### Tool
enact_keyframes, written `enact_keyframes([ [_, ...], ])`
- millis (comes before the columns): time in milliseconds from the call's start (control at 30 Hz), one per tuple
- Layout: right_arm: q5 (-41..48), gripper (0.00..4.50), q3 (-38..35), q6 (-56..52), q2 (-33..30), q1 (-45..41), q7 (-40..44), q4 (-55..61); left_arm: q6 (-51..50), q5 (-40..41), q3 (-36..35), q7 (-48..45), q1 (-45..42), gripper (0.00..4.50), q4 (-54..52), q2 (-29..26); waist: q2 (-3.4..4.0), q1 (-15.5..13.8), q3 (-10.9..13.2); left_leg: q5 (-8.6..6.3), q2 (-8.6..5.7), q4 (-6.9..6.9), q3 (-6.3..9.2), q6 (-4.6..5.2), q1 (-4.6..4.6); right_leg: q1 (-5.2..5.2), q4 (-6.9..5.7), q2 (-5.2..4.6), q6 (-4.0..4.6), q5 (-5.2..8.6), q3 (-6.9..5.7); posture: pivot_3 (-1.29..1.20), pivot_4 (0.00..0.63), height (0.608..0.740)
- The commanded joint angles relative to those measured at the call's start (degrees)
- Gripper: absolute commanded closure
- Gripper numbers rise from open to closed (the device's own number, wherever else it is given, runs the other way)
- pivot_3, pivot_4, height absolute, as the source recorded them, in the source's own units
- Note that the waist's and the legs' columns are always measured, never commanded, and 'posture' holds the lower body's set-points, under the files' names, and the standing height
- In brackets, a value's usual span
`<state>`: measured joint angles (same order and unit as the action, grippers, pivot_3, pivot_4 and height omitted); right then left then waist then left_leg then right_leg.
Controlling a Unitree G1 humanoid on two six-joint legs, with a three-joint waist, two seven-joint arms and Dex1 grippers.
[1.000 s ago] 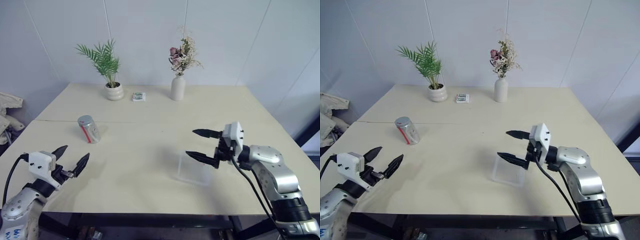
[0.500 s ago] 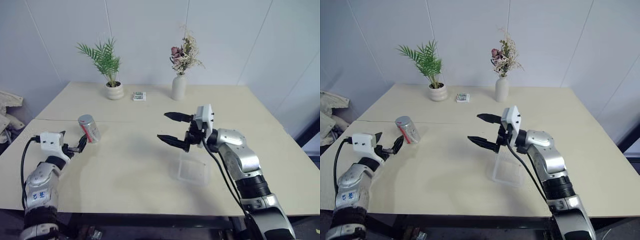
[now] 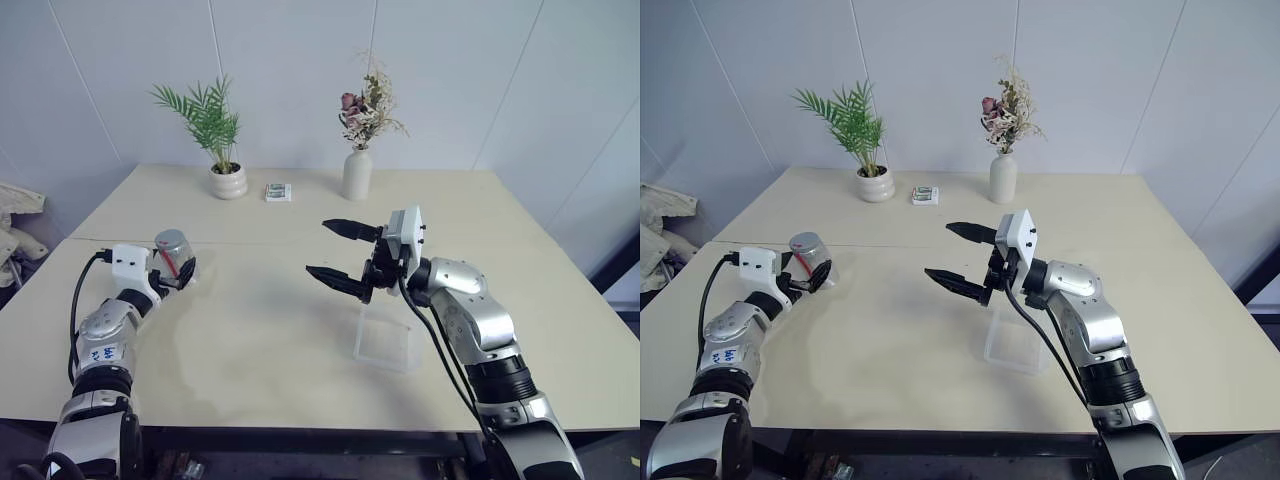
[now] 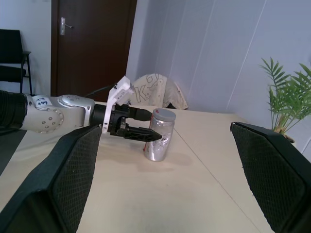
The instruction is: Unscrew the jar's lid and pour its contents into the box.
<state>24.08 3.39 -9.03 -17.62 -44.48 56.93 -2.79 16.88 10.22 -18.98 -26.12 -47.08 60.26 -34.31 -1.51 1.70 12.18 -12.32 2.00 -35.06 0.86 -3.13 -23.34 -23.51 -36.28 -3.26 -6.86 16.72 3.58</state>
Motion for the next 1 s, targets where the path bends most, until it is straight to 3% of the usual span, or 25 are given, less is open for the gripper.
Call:
enact_keyframes([
  [33, 1.1, 0.00, -0.8, -0.3, -0.2, -0.1, -0.7, 3.0, 2.0, -0.8, 0.2, 0.5, -3.0, 0.03, 3.7, -1.8, 0.00, 0.0, 0.0, 0.00, 0.00, 0.00, 0.00, 0.00, 0.00, 0.00, -0.01, 0.00, 0.00, 0.00, 0.00, 0.00, 0.150, 0.740],
  [367, 1.2, 0.00, -1.0, -1.0, -0.1, -0.1, -1.5, 4.0, 3.1, -2.9, 1.1, 1.6, -6.3, 0.03, 9.4, -2.2, 0.00, 0.0, 0.0, 0.00, 0.00, 0.01, -0.01, 0.00, -0.01, -0.01, -0.01, 0.00, -0.01, 0.01, 0.00, 0.00, 0.150, 0.740],
  [667, 1.1, 0.00, -0.8, -0.9, 0.3, 0.7, -2.4, 4.4, 3.9, -3.6, 1.2, 1.4, -7.0, 2.59, 10.7, -2.0, 0.00, 0.0, 0.0, 0.00, 0.00, 0.00, -0.01, 0.00, -0.01, -0.01, -0.01, 0.00, -0.01, 0.01, 0.00, 0.00, 0.150, 0.740],
  [867, 1.1, 0.00, -0.6, -1.3, 0.0, 1.6, -2.5, 5.0, 4.7, -2.6, 0.6, -0.6, -7.0, 2.61, 9.7, -1.5, 0.00, 0.0, 0.0, 0.00, 0.00, 0.01, 0.00, 0.00, -0.03, -0.02, -0.01, 0.00, -0.01, 0.01, 0.00, 0.00, 0.150, 0.740],
  [1000, 1.9, 0.00, -0.6, -4.9, -0.9, 2.5, -3.6, 8.1, 4.0, 2.3, 1.3, -14.1, -4.0, 2.61, -0.9, 1.1, 0.00, -0.1, 0.0, 0.00, 0.00, 0.01, 0.00, 0.00, -0.05, -0.03, 0.00, 0.00, -0.01, 0.01, -0.01, 0.00, 0.150, 0.740],
])
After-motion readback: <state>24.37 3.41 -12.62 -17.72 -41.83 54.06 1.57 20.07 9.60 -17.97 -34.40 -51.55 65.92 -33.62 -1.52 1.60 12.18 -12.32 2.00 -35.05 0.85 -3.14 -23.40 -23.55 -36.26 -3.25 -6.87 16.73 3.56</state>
